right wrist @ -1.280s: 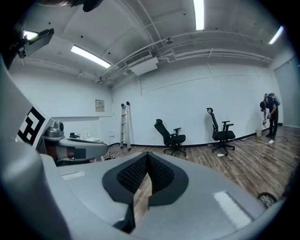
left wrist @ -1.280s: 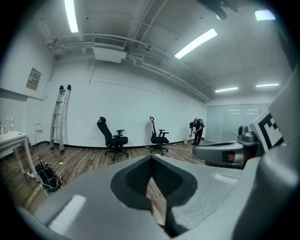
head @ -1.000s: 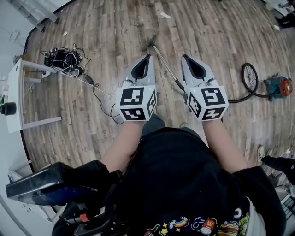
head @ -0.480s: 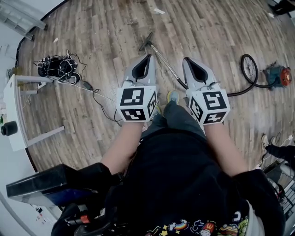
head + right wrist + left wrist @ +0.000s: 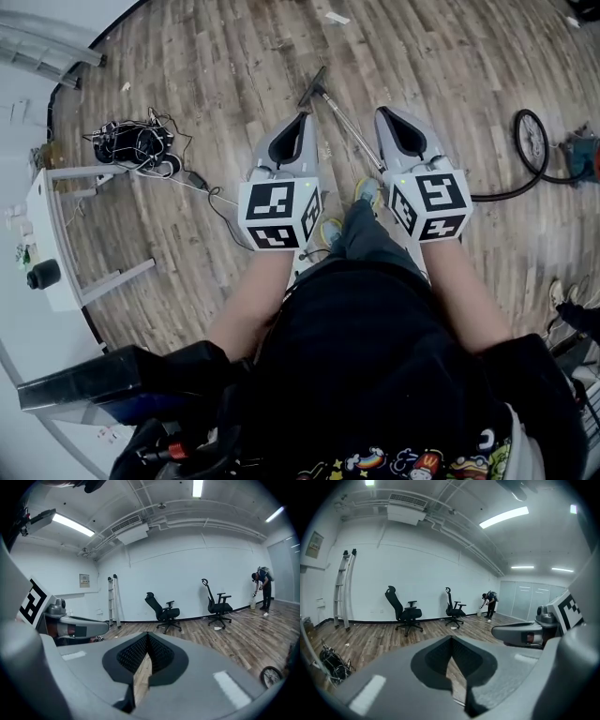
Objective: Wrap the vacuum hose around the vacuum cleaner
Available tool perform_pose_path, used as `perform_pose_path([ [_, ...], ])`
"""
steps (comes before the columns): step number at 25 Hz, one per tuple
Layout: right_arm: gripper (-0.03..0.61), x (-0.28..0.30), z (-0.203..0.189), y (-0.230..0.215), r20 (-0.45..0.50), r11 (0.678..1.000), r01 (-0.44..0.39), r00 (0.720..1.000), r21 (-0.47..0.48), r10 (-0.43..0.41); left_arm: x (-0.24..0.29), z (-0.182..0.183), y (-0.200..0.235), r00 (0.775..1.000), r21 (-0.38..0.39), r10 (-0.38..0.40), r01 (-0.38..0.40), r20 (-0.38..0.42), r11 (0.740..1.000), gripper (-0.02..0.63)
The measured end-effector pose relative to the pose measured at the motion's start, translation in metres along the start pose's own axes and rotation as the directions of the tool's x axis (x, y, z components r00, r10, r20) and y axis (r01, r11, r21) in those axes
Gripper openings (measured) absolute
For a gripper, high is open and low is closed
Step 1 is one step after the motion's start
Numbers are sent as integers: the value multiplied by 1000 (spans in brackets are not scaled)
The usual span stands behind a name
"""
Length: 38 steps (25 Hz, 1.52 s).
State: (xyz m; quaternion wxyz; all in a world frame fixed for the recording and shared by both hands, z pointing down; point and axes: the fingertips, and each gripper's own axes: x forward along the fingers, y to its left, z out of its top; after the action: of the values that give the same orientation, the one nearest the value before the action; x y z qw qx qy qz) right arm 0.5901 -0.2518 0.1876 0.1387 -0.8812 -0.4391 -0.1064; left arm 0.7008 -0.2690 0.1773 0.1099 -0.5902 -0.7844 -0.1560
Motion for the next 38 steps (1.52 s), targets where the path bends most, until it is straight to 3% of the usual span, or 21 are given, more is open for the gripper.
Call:
perform_pose_path([
  [10, 23, 67, -12, -68, -47, 998, -59, 997, 10, 60, 100, -18, -4, 994, 15, -7, 9, -112, 1000, 2],
  [14, 25, 86, -20, -75, -60, 998, -67, 996, 11, 68, 122, -31, 4, 990, 14, -17, 19, -137, 1000, 2],
  [24, 50, 142, -68, -70, -178, 998, -3, 984, 59, 14, 177, -56, 39, 973, -22, -129, 127, -194, 992, 2],
  [31, 83, 206, -131, -60, -292, 997, 31, 956, 70, -9, 226, -105, 86, 948, -67, -191, 180, -254, 981, 2],
  [38, 109, 267, -243, -80, -409, 996, 64, 912, 70, -30, 284, -199, 122, 924, -91, -212, 193, -319, 977, 2],
])
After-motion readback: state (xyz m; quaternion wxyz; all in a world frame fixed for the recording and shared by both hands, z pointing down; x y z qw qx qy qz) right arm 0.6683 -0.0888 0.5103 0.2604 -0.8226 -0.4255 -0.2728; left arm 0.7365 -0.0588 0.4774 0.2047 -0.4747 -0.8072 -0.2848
